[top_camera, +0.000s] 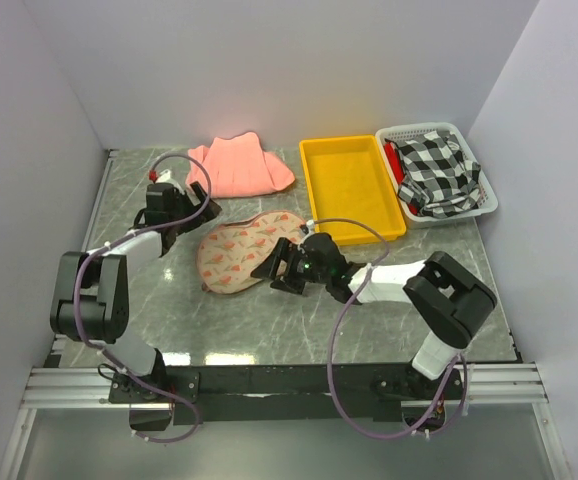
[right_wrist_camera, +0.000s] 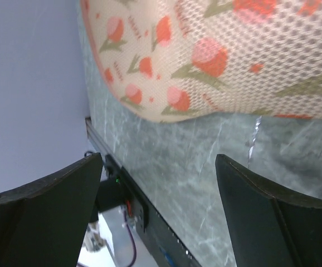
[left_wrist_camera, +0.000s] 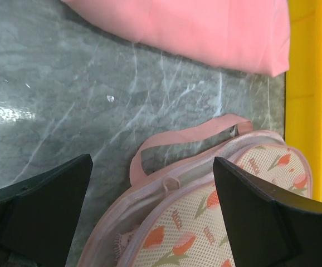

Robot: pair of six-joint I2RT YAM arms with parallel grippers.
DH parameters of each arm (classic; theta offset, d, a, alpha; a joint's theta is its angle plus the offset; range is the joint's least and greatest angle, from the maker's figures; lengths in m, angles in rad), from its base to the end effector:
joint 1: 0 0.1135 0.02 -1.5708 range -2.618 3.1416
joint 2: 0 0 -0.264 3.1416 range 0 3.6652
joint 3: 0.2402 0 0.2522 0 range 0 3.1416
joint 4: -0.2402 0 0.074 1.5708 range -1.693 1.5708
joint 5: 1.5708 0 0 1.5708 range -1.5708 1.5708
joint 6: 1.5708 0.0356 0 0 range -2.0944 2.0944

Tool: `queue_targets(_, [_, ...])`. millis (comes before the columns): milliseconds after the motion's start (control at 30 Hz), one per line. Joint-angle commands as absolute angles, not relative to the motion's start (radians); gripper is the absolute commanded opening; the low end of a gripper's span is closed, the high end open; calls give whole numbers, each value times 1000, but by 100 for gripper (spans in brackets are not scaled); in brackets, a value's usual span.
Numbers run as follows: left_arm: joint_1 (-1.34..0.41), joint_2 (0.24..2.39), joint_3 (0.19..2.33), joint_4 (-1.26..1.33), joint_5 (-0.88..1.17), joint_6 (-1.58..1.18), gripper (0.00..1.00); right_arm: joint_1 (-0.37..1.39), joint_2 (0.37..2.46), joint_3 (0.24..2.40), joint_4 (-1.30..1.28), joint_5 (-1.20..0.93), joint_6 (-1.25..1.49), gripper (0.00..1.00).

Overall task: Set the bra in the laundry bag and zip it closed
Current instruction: Adjust the laundry bag at the center of the board.

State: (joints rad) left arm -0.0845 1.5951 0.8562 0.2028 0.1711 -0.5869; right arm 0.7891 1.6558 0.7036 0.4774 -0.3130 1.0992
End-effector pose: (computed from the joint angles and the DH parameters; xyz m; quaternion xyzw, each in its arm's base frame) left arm 0.3399 -0.0349 0.2011 -0.1743 0.8493 -0.2325 0.4408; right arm 0.2242 0.2414 0.1625 0.0500 0.8456 0.4949 0.1940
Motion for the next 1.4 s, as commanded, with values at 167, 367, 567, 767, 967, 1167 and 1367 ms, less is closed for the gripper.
queue_targets(167, [-78, 1635, 815, 310, 273, -583, 98, 853, 1724, 718, 561, -140, 1218, 90])
queue_targets(367, [-78, 1644, 764, 337, 305, -592, 99, 874, 1749, 721, 540, -54, 1227, 89])
queue_targets(567, [-81, 1654, 733, 337, 321, -604, 99, 874, 1821, 729, 616, -60, 1275, 89])
queue_targets(767, [-87, 1603, 701, 314, 290, -615, 98, 874, 1884, 758, 660, -74, 1301, 88])
queue_targets(967, [-104, 1536, 637, 319, 255, -647, 97, 871, 1902, 762, 681, -41, 1315, 88])
queue_targets(1167, [-138, 1476, 583, 310, 215, -681, 95, 868, 1907, 761, 673, -3, 1316, 88])
queue_targets(1367, [-198, 1399, 522, 287, 141, -724, 93, 858, 1856, 758, 608, 40, 1275, 87])
